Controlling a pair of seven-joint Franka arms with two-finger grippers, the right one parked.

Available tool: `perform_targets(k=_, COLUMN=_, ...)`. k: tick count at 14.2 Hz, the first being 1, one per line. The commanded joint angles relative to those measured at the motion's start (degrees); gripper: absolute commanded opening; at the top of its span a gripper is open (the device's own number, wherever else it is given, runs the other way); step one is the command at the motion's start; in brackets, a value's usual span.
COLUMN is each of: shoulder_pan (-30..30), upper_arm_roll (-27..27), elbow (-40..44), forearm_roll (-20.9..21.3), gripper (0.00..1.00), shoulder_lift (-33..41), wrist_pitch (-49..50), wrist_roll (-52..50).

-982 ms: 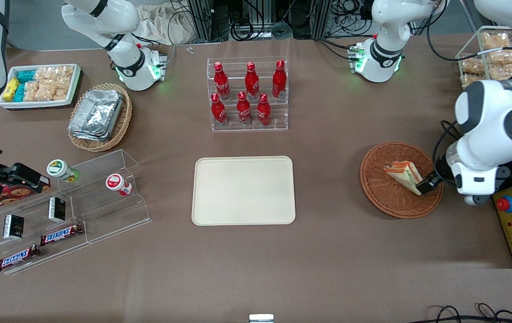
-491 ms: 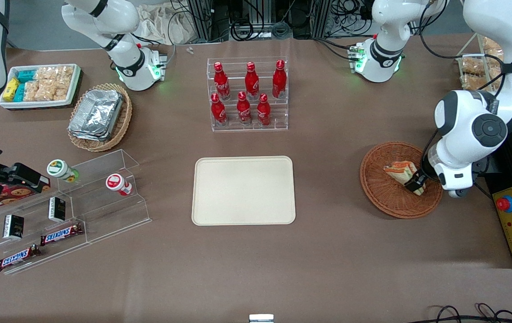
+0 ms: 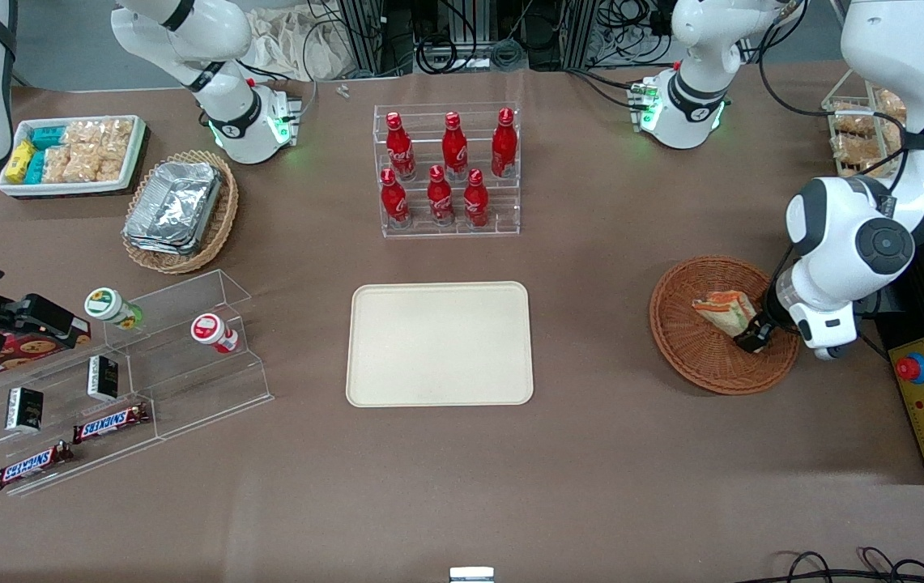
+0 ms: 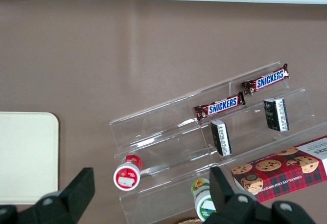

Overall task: Place sandwich from basket to tray
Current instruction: 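Lower the open left gripper over the wrapped sandwich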

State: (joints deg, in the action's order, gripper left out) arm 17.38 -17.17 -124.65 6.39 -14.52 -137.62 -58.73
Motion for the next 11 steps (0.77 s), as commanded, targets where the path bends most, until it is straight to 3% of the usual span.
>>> perform_targets(k=1, shoulder_pan=0.03, upper_arm_roll=-0.5, elbow=-1.21, forearm_roll=0.29, gripper=1.0, shoulder_lift=-0.33, wrist_pitch=-3.34, wrist_roll=-3.5)
perform_targets(k=11, shoulder_pan=0.11, upper_arm_roll=-0.5, elbow=-3.84, forearm_roll=0.21, gripper=0.98, shoulder_lift=-0.78, wrist_pitch=-4.32, wrist_roll=-4.12)
